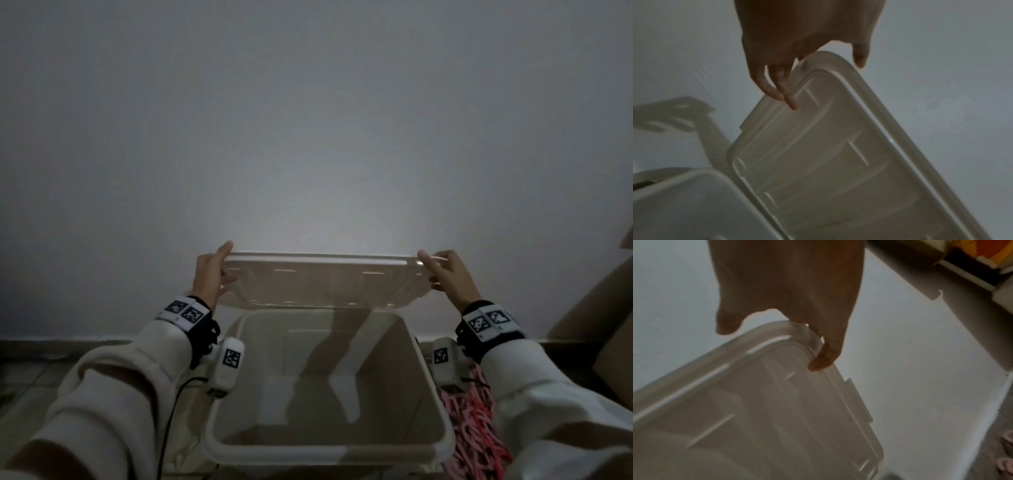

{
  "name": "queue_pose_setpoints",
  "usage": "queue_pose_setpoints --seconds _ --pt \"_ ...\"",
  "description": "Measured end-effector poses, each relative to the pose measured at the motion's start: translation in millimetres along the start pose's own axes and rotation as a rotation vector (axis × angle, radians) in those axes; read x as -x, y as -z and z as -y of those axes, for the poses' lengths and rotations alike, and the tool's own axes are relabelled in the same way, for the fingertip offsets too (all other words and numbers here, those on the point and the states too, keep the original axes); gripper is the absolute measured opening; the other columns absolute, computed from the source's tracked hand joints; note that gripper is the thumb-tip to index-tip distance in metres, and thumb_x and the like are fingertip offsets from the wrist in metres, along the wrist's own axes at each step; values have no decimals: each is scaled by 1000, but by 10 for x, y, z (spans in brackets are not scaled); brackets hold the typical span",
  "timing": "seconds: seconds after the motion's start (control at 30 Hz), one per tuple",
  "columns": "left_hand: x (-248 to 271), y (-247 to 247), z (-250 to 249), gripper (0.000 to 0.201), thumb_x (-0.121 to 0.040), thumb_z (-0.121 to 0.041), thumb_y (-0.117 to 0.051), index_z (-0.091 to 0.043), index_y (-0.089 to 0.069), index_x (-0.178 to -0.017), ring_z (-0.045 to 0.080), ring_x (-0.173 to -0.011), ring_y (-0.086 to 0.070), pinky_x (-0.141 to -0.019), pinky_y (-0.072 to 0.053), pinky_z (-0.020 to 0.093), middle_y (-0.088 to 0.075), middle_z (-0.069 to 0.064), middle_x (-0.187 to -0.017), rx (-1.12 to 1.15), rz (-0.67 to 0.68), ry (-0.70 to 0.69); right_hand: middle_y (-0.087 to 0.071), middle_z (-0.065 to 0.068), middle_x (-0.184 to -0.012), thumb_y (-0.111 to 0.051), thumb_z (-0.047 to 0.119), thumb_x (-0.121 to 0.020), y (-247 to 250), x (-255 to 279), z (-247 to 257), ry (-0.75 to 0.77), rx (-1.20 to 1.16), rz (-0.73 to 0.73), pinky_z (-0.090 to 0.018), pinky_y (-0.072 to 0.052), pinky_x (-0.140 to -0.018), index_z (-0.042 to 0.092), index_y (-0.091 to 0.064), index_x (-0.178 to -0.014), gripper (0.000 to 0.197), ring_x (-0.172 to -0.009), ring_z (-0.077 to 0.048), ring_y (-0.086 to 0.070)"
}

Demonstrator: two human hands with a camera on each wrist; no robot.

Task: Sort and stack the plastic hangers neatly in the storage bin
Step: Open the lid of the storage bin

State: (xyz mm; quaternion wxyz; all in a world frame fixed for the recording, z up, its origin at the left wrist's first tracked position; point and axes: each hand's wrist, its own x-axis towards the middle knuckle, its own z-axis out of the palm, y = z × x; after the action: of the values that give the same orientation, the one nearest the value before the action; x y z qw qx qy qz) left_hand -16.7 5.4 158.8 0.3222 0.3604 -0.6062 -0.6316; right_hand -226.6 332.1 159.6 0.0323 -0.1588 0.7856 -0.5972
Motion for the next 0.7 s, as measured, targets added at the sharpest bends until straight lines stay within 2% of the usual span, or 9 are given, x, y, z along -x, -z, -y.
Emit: queue_pose_setpoints --seconds 0.07,0.13,0.17,0.23,0.33,0.43,0.5,0.6,0.7 --pt "-47 -33 53 56 -79 -61 -57 -16 -46 -112 24 -84 -60 -80 -44 34 -54 4 -101 -53 -38 -71 -55 -11 -101 -62 46 -81 -50 -65 -11 79 57 -53 -28 -44 -67 12 -42 -103 45 -83 -24 -55" --pt "-98 -64 74 82 -67 -75 -54 -17 -43 -124 26 -90 -62 -93 -45 39 -56 5 -104 -150 -68 -87 -56 -14 -105 -62 50 -80 -119 -174 6 120 128 -121 -33 -44 -73 14 -40 -101 47 -91 -29 -56" --pt "-141 -83 63 89 -63 -79 -52 -18 -42 -127 27 -93 -63 -96 -44 41 -58 6 -105 -180 -74 -77 -56 -15 -106 -62 53 -79 -161 -236 27 128 149 -143 -35 -45 -77 13 -41 -101 49 -93 -30 -56" --pt "-274 -130 11 88 -67 -79 -50 -19 -39 -130 26 -91 -64 -97 -44 41 -58 11 -114 -216 -80 -54 -56 -14 -109 -62 55 -78 -240 -386 75 130 170 -172 -38 -45 -83 11 -43 -105 55 -96 -29 -55" --pt "-518 -229 -78 87 -74 -76 -47 -17 -33 -137 23 -78 -64 -96 -45 38 -54 13 -129 -288 -87 -34 -52 -15 -117 -61 54 -79 -347 -624 146 122 205 -196 -37 -42 -89 3 -44 -117 65 -104 -29 -52" --pt "-773 -317 -70 90 -77 -75 -45 -13 -30 -141 24 -79 -61 -82 -45 30 -50 13 -134 -345 -90 3 -51 -17 -122 -59 55 -80 -476 -862 91 90 249 -202 -39 -41 -93 0 -43 -121 70 -109 -31 -51" --pt "-923 -366 -4 93 -76 -76 -44 -12 -30 -141 26 -86 -61 -84 -44 30 -50 14 -134 -368 -89 50 -50 -19 -125 -57 55 -81 -579 -1002 8 61 284 -177 -39 -41 -94 -1 -41 -124 72 -112 -33 -50" --pt "-1142 -425 187 99 -71 -81 -45 -10 -32 -140 33 -113 -54 -101 -40 41 -51 18 -132 -415 -97 108 -48 -19 -128 -56 56 -82 -723 -1171 -186 -9 326 -127 -38 -40 -94 -1 -40 -127 74 -115 -33 -49" --pt "-1333 -494 465 107 -64 -84 -48 -5 -37 -135 38 -117 -51 -104 -38 47 -52 22 -130 -428 -77 175 -48 -18 -129 -55 59 -81 -846 -1288 -481 -91 367 -76 -40 -40 -96 1 -39 -129 77 -117 -33 -49"
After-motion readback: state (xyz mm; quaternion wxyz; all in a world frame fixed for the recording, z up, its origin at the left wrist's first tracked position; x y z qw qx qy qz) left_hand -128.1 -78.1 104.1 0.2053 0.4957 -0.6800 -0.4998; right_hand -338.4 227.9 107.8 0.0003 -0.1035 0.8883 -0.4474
